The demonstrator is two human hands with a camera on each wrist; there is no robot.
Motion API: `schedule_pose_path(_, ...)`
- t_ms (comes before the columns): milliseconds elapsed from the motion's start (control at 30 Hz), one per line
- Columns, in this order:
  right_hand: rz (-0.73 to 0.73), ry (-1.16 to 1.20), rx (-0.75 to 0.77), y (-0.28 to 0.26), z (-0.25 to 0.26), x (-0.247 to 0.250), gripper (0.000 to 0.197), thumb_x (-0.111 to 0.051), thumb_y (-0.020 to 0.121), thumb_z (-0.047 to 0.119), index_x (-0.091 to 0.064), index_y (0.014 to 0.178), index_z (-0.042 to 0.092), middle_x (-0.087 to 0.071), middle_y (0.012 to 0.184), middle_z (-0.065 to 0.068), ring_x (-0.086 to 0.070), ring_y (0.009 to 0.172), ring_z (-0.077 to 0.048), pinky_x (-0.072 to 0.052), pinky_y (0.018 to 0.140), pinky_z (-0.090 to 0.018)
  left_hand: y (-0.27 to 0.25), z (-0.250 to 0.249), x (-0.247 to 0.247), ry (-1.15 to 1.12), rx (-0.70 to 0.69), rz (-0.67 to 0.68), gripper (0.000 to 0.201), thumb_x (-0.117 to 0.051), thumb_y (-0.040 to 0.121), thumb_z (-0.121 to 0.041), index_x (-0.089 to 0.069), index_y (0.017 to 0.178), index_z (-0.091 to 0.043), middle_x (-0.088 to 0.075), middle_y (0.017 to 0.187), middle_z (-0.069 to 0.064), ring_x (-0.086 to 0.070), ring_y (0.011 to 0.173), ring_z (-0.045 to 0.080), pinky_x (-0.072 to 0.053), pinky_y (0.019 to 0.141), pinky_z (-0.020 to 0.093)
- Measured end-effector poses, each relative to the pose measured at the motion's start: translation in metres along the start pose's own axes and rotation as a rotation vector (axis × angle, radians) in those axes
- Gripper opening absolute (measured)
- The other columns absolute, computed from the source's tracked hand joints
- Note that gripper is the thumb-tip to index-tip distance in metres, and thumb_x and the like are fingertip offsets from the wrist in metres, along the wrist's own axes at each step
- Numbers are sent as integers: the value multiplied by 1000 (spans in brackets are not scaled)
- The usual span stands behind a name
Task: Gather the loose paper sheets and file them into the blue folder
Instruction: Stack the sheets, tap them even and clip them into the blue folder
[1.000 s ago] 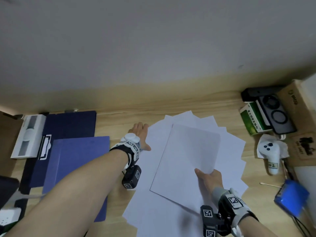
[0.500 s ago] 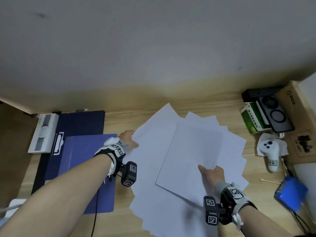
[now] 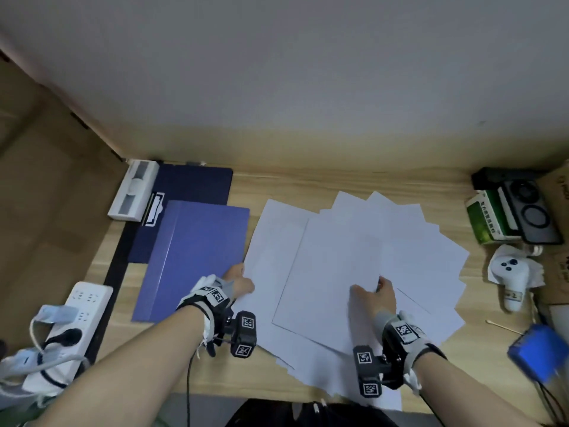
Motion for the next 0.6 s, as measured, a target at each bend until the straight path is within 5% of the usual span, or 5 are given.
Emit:
schedule_pose_path(67,-63,23,43,-16,1,-13,34,-61,70,16,-59,104,20,-70,89,-2,-69,79,-25,-50,62,-25,-17,2,-5,-45,15,-30,47,-57,82,8,-53,128,-4,-60,119,15,-59,110,32,-49,99,42)
schedule_pose_path(200,104,-47,2,-32,-1,-31,20,-64,75,11,-58,95,13,-68,86,-5,-65,74,-23,-48,64,-25,-32,7,-12,-185,10,-73,36,-46,88,9,-54,122,-2,-57,121,14,-55,110,31,-43,99,37)
schedule_pose_path(300,234,-115,-1,-25,-9,-43,21,-74,73,12,-58,87,10,-69,93,-11,-66,85,-28,-55,79,-38,-37,8,-14,-286,67,-55,69,-56,77,-16,-40,144,-11,-43,147,9,-41,134,33,-35,110,39)
schedule_pose_path(400,296,-173,34,-24,-10,-47,24,-76,73,11,-65,93,4,-71,90,-12,-67,83,-30,-56,76,-39,-32,21,-20,-383,26,-45,81,-66,67,-50,-50,137,-11,-54,140,6,-52,126,31,-40,109,45)
schedule_pose_path(600,365,-136,28,-35,2,-45,25,-76,66,17,-72,88,6,-76,88,-12,-69,75,-26,-58,73,-39,-64,11,-13,-352,-120,-9,41,-64,83,0,-59,122,-14,-70,110,4,-68,99,24,-54,87,32)
Point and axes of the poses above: each hand's wrist, its own y-axis towards the middle knuckle, its own x-axis out of the back of the hand, z = x × y, the point moved 2 cm from there along y, towards the middle knuckle
